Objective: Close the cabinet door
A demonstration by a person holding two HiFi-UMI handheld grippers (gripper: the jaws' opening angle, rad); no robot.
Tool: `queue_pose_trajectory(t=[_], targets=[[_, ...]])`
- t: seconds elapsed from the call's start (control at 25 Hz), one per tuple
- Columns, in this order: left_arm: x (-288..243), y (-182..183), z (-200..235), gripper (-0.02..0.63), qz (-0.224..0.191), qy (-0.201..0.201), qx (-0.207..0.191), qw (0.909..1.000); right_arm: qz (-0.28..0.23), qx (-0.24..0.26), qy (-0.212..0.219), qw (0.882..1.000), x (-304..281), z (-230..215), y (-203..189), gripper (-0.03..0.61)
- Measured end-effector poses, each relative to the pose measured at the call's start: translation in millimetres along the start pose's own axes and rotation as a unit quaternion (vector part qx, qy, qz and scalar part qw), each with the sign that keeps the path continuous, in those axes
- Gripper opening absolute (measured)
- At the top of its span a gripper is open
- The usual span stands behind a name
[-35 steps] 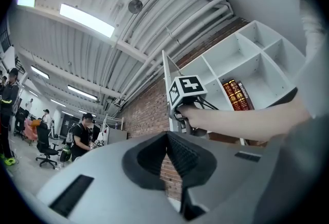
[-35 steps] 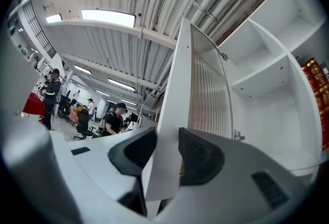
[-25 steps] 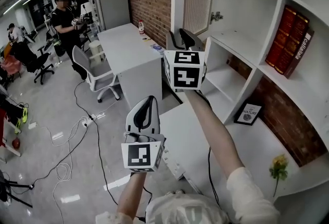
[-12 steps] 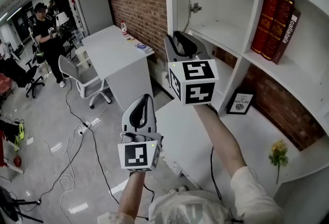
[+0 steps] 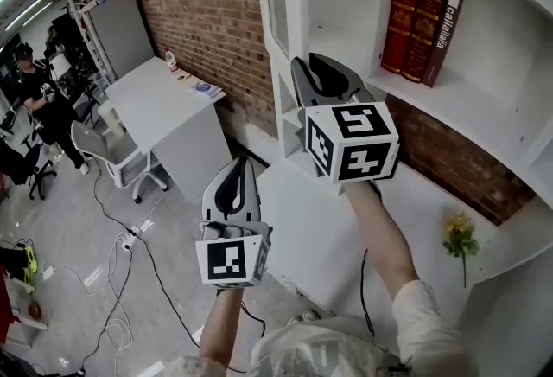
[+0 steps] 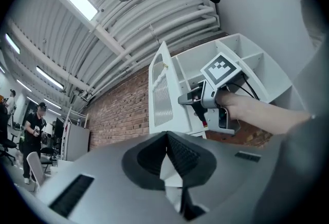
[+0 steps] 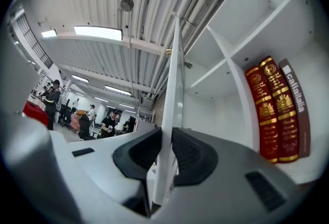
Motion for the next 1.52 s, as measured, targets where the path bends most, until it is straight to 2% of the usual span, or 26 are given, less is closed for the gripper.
queue_pose_trajectory(t=[0.2,0.32,0.44,0.6,0.76,1.04,1.2,1.52], targets=[[-25.5,-1.9,-30.6,0.012,0.002,-0.04,-0.006,0.9992,0.011,-0.002,-0.043,0.999,4.1,-42.7,-4.3,0.077],[-35.0,-2.8,-46.8,0.012,0.008,-0.056,-0.01,0.9983,0.011,0.026,-0.071,0.997,2.8,-44.2,-5.7,0.081],[-42.4,2.4,-60.7,0.012,-0.005,-0.073,-0.011,0.9972,0.004,0.043,-0.11,0.993,1.1,-45.2,-5.9,0.084],[-40.8,-4.1,-64.4,0.012,0.044,-0.071,-0.014,0.9964,0.001,0.029,-0.137,0.99,-0.5,-58.3,-9.1,0.086],[-39.2,-6.8,-61.4,0.012,0.023,-0.073,-0.019,0.9969,0.0,0.019,-0.162,0.987,-3.4,-66.3,-10.6,0.092],[-34.0,-11.2,-57.1,0.012,0.026,-0.067,-0.019,0.9972,0.005,0.008,-0.195,0.981,-8.4,-80.7,-12.6,0.1],[-34.2,-5.9,-58.2,0.012,0.004,-0.072,-0.02,0.9972,0.011,0.007,-0.21,0.978,-10.7,-89.6,-13.6,0.106],[-38.6,-9.6,-62.6,0.012,0.012,-0.082,-0.023,0.9963,0.014,0.001,-0.238,0.971,-16.1,-104.6,-14.9,0.11]])
Point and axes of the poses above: the fingertips, and each gripper's own axes: x backward along the fingers, z to its left, y out of its top, the point moved 7 cm from there along x, backward along the fingers, and after that the axes turned 10 degrees about z, right-handed, at the moved point
